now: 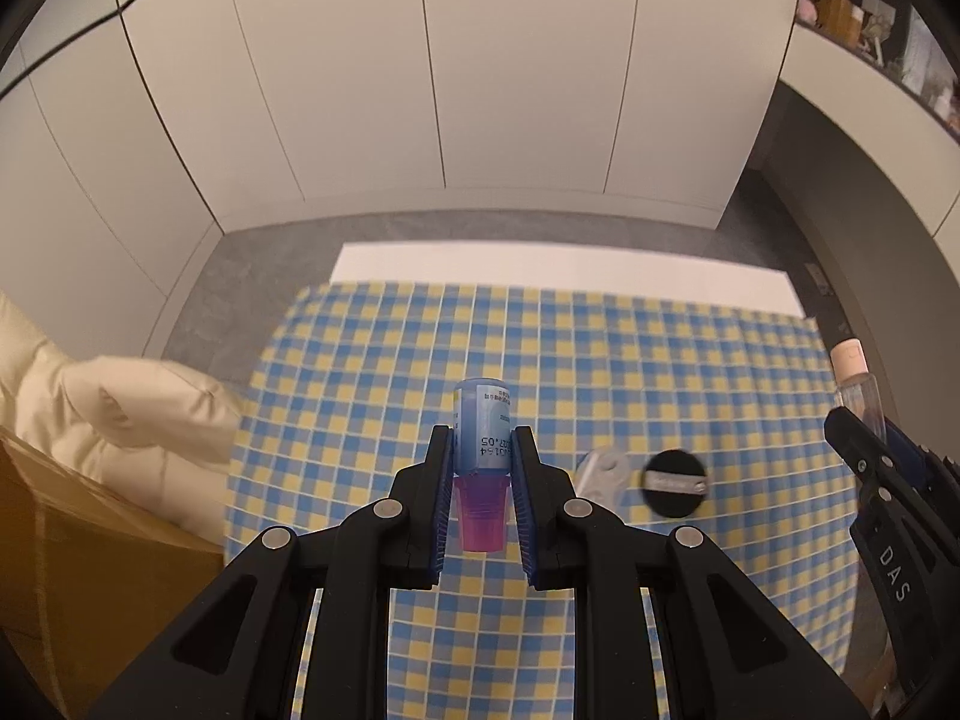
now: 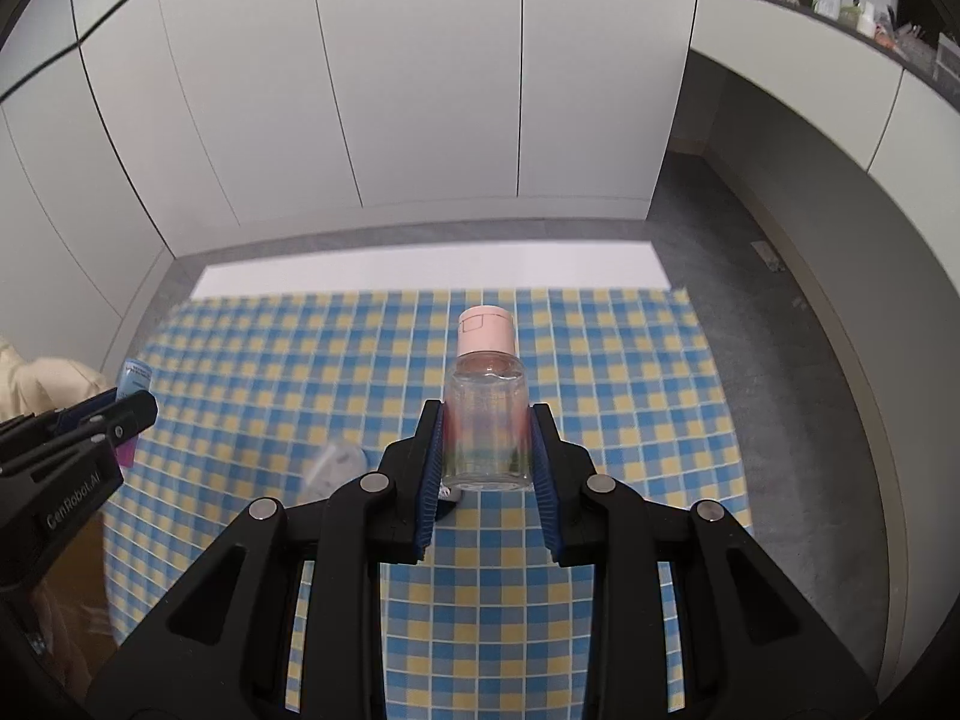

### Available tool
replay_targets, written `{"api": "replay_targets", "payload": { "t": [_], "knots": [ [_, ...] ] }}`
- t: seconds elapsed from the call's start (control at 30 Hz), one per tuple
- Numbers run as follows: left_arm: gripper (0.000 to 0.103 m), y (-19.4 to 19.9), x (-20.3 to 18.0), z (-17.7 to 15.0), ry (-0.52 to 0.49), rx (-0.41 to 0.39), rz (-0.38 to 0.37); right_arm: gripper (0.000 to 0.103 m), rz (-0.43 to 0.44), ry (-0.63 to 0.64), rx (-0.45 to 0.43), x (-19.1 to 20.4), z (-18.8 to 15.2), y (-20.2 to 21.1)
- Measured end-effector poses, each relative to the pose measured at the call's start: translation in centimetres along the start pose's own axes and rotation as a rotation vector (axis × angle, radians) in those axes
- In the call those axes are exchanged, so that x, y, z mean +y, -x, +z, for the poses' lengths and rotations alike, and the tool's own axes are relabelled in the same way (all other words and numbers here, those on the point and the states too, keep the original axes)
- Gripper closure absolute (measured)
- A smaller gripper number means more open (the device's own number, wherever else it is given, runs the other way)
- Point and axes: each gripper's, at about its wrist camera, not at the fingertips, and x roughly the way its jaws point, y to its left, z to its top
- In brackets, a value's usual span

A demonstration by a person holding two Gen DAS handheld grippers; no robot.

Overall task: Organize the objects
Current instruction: 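Lift the tube with the left tool while the right tool lifts the bottle toward the box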

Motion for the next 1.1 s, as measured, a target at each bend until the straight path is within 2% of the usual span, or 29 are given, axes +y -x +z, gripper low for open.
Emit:
{"api": "replay_targets", "payload": {
  "t": [0.23,0.73,1.1],
  "knots": [
    [0.085,5.4,0.3,1.9,0.012,-0.056,-0.007,0.074,-0.009,0.007,-0.064,0.2,3.0,5.9],
    [0.085,14.4,3.0,1.6,0.054,-0.127,-0.024,0.074,0.008,0.03,-0.122,3.3,3.1,16.1],
    [0.085,19.1,3.2,0.4,0.036,-0.172,-0.045,0.074,0.001,0.07,-0.15,4.9,2.4,20.4]
  ]
}}
